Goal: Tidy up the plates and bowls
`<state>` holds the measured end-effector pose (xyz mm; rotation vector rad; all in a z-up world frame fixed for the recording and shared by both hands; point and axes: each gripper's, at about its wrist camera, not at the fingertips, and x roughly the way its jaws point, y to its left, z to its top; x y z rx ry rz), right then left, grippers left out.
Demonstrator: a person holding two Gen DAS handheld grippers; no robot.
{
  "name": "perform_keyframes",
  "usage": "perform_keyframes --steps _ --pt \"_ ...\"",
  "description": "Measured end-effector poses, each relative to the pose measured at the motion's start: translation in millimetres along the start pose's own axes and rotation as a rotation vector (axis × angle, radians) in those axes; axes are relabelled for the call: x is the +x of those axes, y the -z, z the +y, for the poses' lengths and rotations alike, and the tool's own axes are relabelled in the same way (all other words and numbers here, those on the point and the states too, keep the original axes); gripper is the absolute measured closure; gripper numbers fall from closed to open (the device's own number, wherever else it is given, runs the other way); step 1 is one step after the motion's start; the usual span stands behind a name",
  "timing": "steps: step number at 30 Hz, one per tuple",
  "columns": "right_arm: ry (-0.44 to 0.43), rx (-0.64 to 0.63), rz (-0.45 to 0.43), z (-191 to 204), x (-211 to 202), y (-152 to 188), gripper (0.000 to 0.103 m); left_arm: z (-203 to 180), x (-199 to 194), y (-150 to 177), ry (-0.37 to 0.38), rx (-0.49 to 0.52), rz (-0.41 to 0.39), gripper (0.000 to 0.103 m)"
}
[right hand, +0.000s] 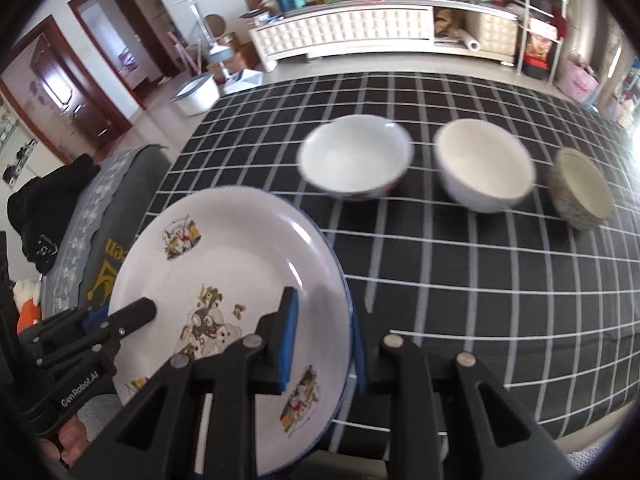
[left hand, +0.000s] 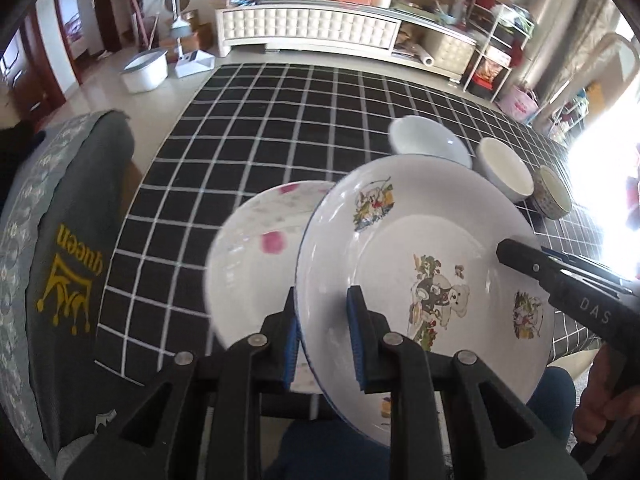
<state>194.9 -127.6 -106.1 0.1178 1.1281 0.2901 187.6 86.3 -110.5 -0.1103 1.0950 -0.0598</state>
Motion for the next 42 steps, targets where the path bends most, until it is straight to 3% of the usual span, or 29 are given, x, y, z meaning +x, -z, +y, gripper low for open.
perform_keyframes --steps 14,32,42 --pt "0.025 -0.021 0.083 60 52 9 0.074 70 34 13 0.020 -0.081 0.071 0.083" --pt "0.014 -0.035 0.131 54 82 2 0.078 61 50 -9 -0.094 -0.021 0.057 0.083" --pt "0.031 -0.049 0.118 53 77 -4 0.078 65 57 -15 -0.067 -0.043 0.059 0.082"
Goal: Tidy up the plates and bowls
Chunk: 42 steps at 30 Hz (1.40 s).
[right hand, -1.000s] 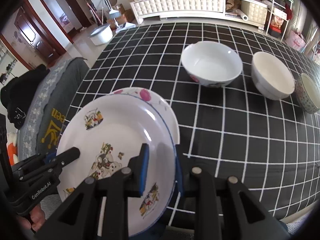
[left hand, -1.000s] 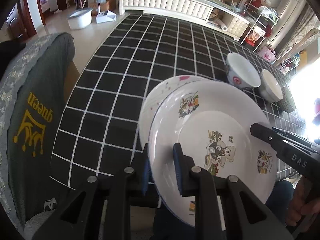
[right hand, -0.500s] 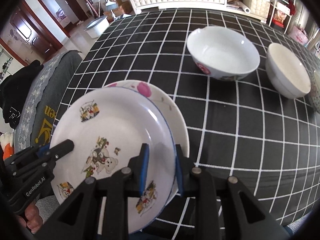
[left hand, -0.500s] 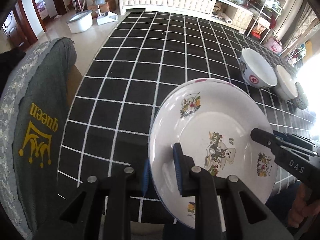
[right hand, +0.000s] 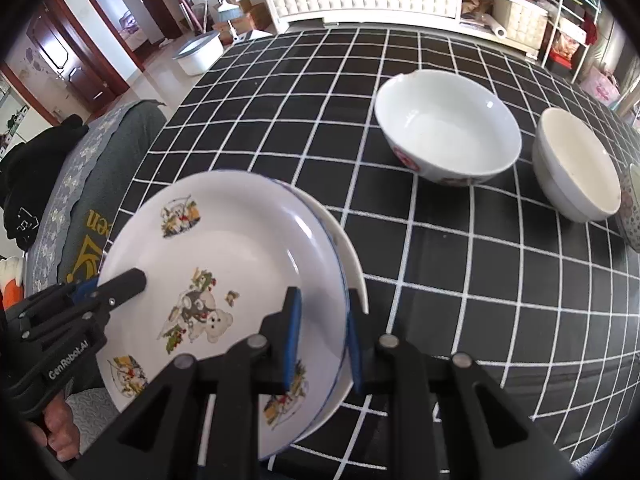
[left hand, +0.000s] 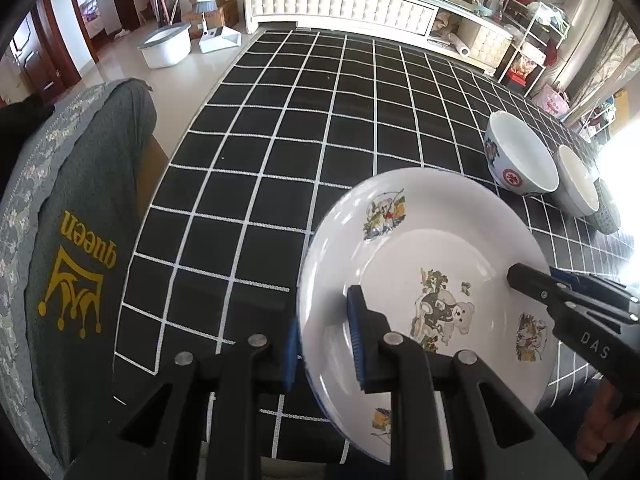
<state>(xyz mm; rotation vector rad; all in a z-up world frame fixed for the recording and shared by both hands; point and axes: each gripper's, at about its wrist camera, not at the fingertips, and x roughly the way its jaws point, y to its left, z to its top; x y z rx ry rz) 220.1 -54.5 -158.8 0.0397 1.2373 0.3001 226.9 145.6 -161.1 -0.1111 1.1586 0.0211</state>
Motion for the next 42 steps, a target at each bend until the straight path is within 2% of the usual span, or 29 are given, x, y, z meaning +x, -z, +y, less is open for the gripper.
perform_keyframes --steps 3,10,21,25,29,31,33,38,40,42 --pt "0.005 -0.001 -0.001 1 0 -1 0.078 0 1 1 -0.005 0.003 -0.002 0.082" --pt "-0.002 0.002 0.028 4 7 2 0.078 6 13 8 -0.002 -0.016 0.046 0.081" --pt "-0.021 0.019 0.030 1 7 6 0.077 3 9 12 -0.005 -0.004 0.046 0.081" --pt "0.004 0.001 0.032 5 3 10 0.077 -2 7 16 -0.032 0.023 0.048 0.080" --pt "-0.046 0.038 0.033 0 2 11 0.066 -4 7 19 -0.034 0.037 0.050 0.079" --pt "-0.104 0.087 0.050 -6 3 9 0.059 -3 7 18 -0.015 0.031 0.059 0.073" --pt "-0.130 0.116 0.058 -8 3 8 0.056 -2 7 17 -0.003 0.019 0.061 0.072" --pt "-0.130 0.098 0.064 -4 3 6 0.047 -3 7 15 -0.005 0.011 0.055 0.072" --pt "-0.097 0.043 0.057 5 3 6 0.044 -3 5 14 -0.004 0.008 0.051 0.072" --pt "-0.065 0.004 0.051 12 1 7 0.042 -3 0 14 -0.005 0.012 0.032 0.067"
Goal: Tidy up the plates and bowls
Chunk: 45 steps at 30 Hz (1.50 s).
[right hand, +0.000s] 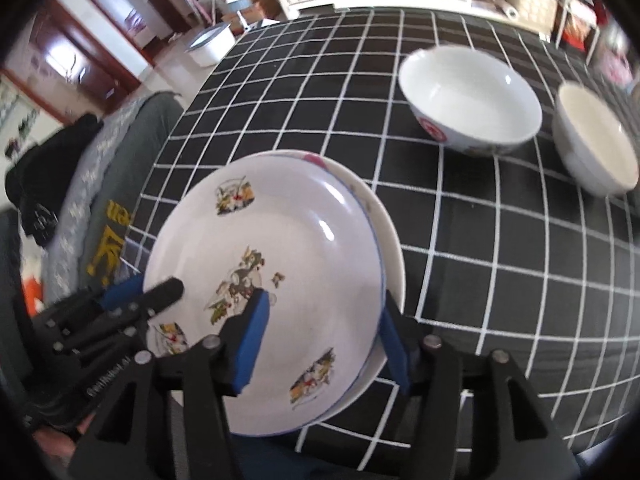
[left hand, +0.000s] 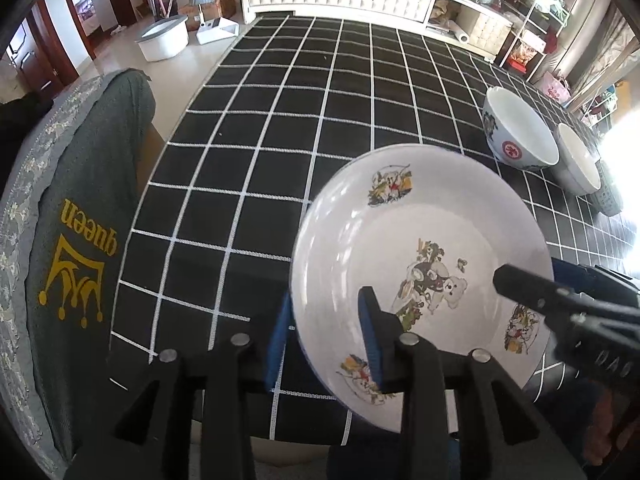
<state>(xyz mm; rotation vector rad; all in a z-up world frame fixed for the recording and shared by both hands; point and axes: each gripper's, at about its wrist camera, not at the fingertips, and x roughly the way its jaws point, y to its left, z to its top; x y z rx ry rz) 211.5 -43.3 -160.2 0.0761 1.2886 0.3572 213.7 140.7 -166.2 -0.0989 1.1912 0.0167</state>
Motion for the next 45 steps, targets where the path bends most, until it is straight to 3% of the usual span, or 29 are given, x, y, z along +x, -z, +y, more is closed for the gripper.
perform_keyframes --steps 3,5,6,7,9,12,14,18,21,23,25,26,35,45 --pt "0.050 -0.047 -0.015 10 -3 4 0.037 -5 -12 2 -0.002 0.023 -0.031 0.063" --pt "0.075 -0.071 -0.028 13 -4 5 0.024 -10 -15 2 -0.011 0.046 -0.037 0.063" --pt "0.147 -0.096 -0.053 17 -7 6 0.013 -12 -15 2 -0.014 0.051 -0.037 0.062" --pt "0.194 -0.118 -0.075 19 -10 7 0.012 -13 -16 3 -0.016 0.054 -0.037 0.062" --pt "0.232 -0.159 -0.112 21 -14 7 0.012 -16 -16 5 -0.013 0.051 -0.036 0.062" --pt "0.167 -0.110 -0.101 8 -23 6 0.012 -20 -23 7 0.013 0.046 -0.042 0.062" --pt "0.171 -0.096 -0.122 3 -32 6 0.012 -24 -30 6 0.017 0.049 -0.055 0.062" --pt "0.160 -0.069 -0.162 -5 -54 4 0.012 -35 -46 2 0.013 0.065 -0.086 0.051" --pt "0.165 -0.065 -0.200 -11 -77 4 0.011 -47 -60 -4 0.027 0.079 -0.120 0.050" --pt "0.165 -0.058 -0.219 -17 -87 2 0.011 -57 -68 -8 0.032 0.090 -0.135 0.045" --pt "0.167 -0.048 -0.235 -24 -100 2 0.011 -67 -76 -12 0.035 0.103 -0.155 0.031" --pt "0.168 -0.045 -0.240 -26 -103 2 0.011 -72 -80 -14 0.036 0.109 -0.168 0.029" --pt "0.229 -0.045 -0.313 -64 -146 -17 0.009 -113 -94 -43 0.084 0.149 -0.201 0.028" --pt "0.225 -0.049 -0.297 -101 -139 -63 0.009 -143 -71 -104 0.075 0.165 -0.187 0.028"
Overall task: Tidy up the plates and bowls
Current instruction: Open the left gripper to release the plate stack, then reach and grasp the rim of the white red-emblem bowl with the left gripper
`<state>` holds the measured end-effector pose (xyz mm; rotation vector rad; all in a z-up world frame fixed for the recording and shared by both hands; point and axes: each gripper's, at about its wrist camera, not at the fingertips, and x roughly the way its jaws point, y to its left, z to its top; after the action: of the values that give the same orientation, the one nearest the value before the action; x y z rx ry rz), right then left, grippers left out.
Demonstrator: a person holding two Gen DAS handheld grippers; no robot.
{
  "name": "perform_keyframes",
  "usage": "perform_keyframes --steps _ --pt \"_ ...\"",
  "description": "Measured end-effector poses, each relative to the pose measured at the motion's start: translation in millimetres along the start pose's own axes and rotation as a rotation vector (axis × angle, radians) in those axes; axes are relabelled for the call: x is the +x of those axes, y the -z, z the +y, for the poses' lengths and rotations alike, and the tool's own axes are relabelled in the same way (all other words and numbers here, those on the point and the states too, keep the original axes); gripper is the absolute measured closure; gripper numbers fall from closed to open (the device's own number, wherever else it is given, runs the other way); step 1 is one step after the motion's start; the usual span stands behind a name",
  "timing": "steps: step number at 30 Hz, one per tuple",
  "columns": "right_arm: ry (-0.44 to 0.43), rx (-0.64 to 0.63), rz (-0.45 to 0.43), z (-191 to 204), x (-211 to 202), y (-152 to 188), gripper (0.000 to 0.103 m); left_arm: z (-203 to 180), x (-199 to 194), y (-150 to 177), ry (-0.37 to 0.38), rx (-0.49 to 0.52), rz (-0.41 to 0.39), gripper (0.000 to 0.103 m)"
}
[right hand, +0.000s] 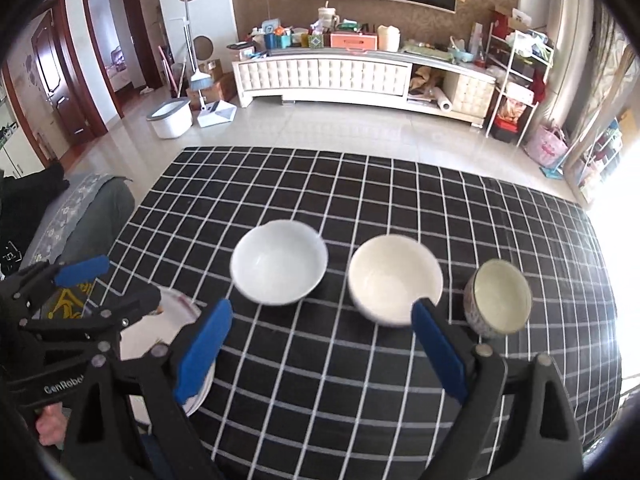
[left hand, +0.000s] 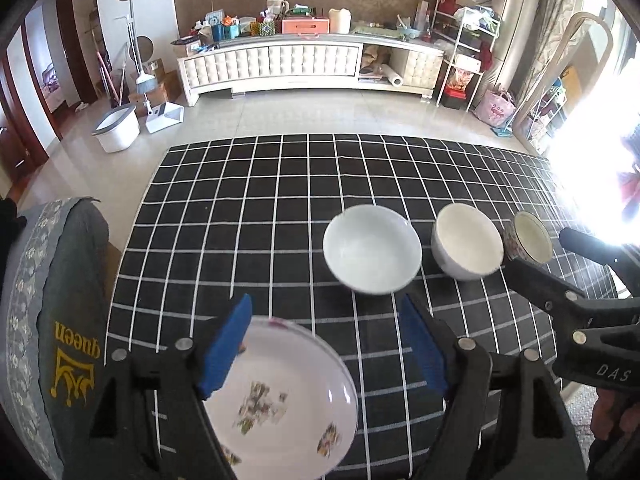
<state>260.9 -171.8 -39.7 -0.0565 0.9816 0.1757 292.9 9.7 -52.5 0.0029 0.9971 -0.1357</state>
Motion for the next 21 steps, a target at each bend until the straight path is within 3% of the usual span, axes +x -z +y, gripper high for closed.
perform_keyframes --steps 11,15,17,19,21 --pt "0.001 -0.068 0.086 -8 78 -38 0.010 13 76 -42 -0.002 -0.076 0.115 0.028" --pt "-0.030 -0.105 0.139 -3 106 -45 0.020 14 101 -47 -0.017 -0.065 0.153 0.033" --pt "-0.041 -0.108 0.174 -1 121 -44 0.023 16 113 -46 0.000 -0.073 0.173 0.042" --pt "-0.053 -0.104 0.208 -2 135 -43 0.036 19 125 -44 0.028 -0.092 0.193 0.046" --pt "-0.055 -0.106 0.236 -1 148 -41 0.042 19 134 -41 0.025 -0.088 0.211 0.054"
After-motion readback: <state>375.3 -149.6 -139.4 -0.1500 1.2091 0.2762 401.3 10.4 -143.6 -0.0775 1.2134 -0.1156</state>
